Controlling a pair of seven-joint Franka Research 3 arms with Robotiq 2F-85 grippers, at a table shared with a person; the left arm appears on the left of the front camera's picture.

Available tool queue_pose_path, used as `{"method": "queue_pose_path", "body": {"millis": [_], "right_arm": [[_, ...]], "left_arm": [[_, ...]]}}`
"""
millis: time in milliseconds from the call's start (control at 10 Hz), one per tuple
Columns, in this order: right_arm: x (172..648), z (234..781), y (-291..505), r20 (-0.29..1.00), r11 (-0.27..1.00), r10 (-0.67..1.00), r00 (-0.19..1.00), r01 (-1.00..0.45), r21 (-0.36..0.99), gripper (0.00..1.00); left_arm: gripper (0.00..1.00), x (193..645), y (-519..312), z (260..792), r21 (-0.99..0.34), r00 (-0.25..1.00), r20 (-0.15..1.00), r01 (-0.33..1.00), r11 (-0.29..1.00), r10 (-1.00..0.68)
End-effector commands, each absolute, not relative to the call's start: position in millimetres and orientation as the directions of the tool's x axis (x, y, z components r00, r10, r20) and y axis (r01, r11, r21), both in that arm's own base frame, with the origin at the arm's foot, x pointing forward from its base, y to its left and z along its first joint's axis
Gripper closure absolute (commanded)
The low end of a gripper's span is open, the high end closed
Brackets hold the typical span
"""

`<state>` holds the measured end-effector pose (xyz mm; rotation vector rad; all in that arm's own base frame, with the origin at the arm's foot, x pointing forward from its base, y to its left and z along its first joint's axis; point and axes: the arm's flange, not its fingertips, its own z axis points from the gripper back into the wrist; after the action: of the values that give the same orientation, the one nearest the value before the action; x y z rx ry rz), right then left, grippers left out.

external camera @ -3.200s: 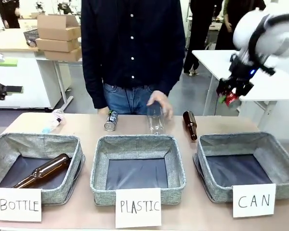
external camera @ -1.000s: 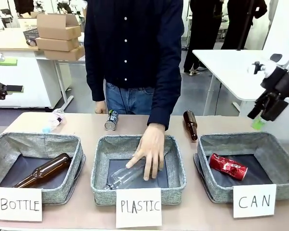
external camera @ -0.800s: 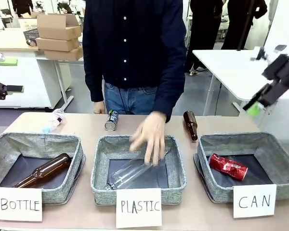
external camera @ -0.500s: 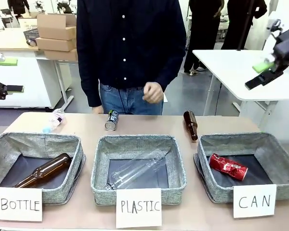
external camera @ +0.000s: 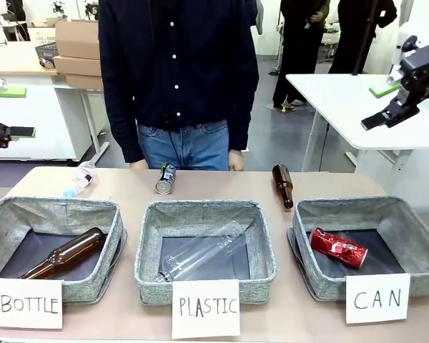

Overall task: Sort the can waste into the basket.
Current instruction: Pick up the can waste from the table and place it in the right Fabric basket.

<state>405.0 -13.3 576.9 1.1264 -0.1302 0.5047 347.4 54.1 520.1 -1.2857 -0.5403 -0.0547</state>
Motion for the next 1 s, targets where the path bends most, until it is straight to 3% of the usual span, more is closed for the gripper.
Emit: {"method": "queue_pose_path", "body": {"millis": [0, 900], "right_arm": [[401.9, 576.4, -18.8, 0.368, 0.332, 0.344, 0.864, -0.479, 0.813, 0.00], [401.9, 576.4, -18.8, 0.368, 0.332, 0.344, 0.864, -0.479, 0.813, 0.00]], "left_arm": [[0.00, 348.7, 52.2, 520.9, -0.890, 0.863, 0.432, 0.361, 0.279, 0.262], [0.00, 348.7, 52.2, 520.9, -0.890, 0.863, 0.432, 0.361, 0.279, 0.262]]}}
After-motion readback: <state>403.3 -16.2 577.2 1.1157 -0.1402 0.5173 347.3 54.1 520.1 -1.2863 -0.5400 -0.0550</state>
